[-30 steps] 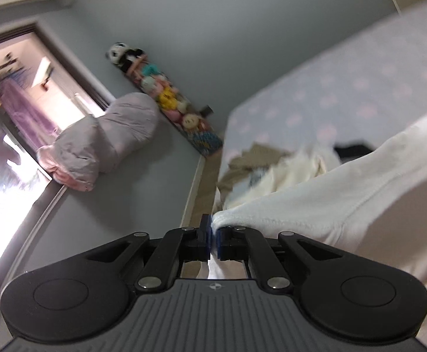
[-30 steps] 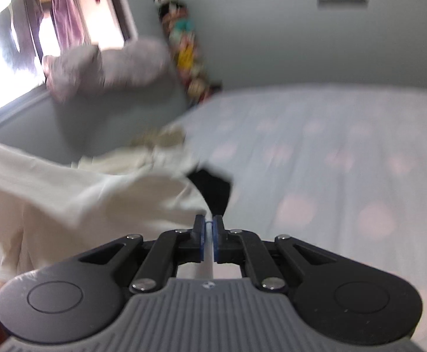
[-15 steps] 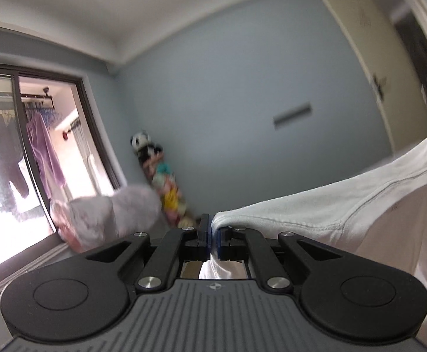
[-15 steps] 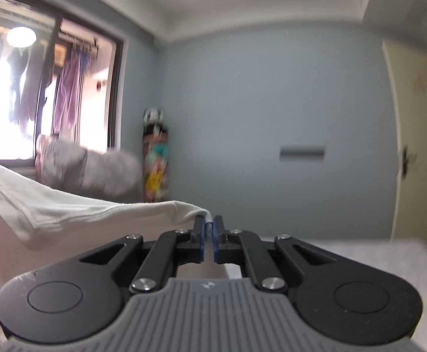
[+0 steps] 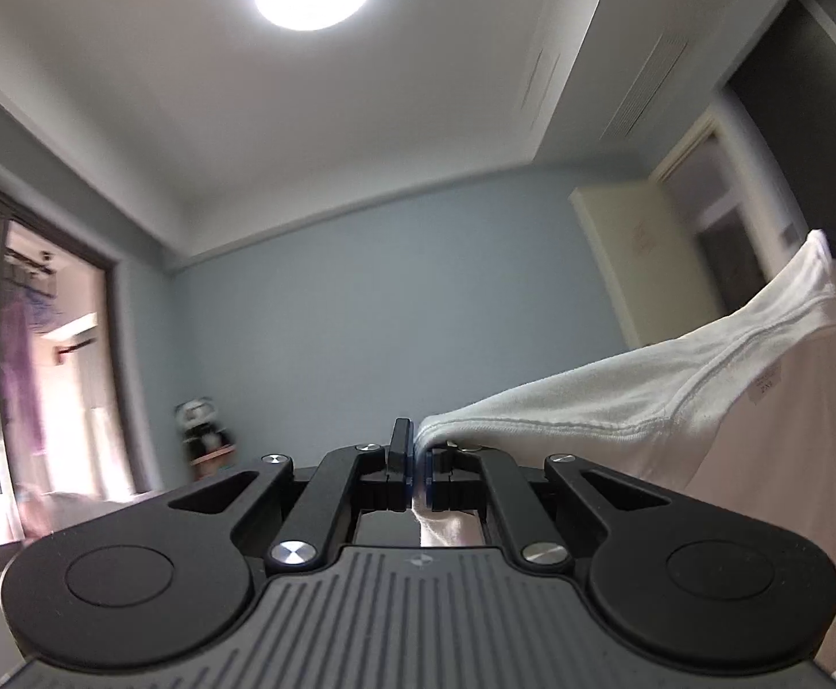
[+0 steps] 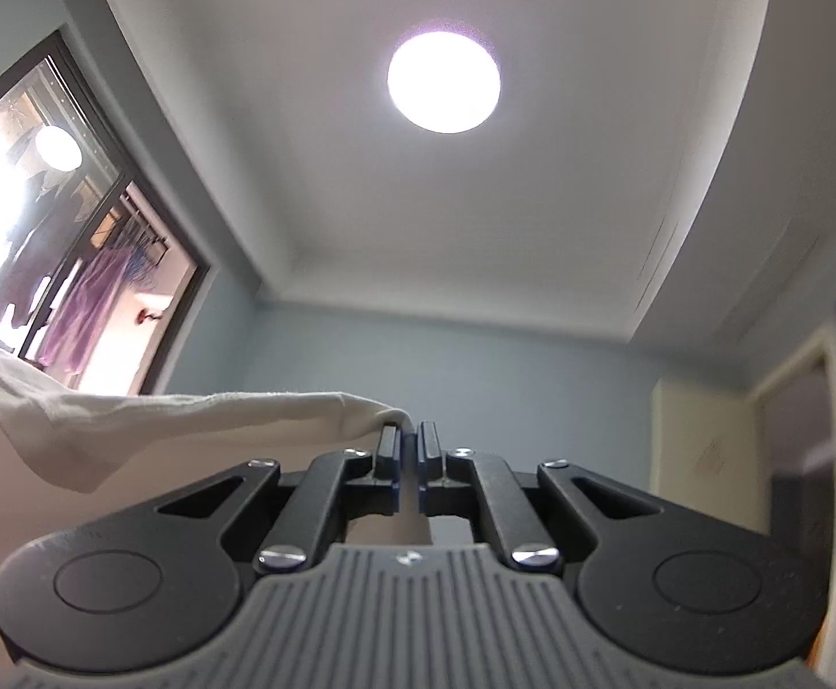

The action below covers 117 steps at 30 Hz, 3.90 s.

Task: Fold clothes
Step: 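Lift the white shirt high with both grippers to shake it out, then lay the white shirt flat on the bed and open both grippers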

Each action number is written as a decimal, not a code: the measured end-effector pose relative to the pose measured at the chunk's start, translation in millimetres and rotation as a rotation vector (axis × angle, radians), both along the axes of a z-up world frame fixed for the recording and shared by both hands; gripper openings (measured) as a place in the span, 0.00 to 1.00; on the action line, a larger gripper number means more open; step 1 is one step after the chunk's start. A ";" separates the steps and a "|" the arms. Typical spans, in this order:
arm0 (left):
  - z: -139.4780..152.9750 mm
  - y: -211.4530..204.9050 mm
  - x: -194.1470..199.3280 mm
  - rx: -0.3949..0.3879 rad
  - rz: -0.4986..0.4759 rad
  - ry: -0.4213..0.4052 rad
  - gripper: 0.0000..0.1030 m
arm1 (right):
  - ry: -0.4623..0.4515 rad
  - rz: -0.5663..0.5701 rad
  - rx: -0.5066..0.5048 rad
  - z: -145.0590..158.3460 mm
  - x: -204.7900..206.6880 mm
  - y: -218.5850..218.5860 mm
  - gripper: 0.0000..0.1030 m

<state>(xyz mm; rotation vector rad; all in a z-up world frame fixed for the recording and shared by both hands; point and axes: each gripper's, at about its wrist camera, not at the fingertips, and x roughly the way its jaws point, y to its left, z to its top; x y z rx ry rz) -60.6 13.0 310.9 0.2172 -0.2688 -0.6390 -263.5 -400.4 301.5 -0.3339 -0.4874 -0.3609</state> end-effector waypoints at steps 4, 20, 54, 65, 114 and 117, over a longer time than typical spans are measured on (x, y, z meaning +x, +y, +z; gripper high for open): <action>2.4 2.0 -3.8 -0.035 -0.086 -0.019 0.02 | -0.036 -0.051 -0.048 8.9 -43.3 3.8 0.06; -46.4 -128.5 82.3 0.125 -0.206 0.189 0.02 | 0.161 -0.203 0.059 -46.0 8.5 -71.6 0.06; -410.1 -376.6 406.7 0.518 0.044 0.956 0.03 | 1.106 -0.316 0.562 -407.0 459.3 -330.2 0.06; -479.6 -397.9 446.4 0.489 0.096 1.100 0.10 | 1.226 -0.294 0.639 -490.5 482.3 -361.5 0.07; -447.1 -210.9 56.2 0.499 0.043 1.206 0.47 | 1.225 0.072 0.919 -452.4 161.5 -77.9 0.75; -455.3 -208.7 47.8 0.516 0.058 1.195 0.43 | 1.239 0.045 0.883 -464.2 151.2 -61.5 0.76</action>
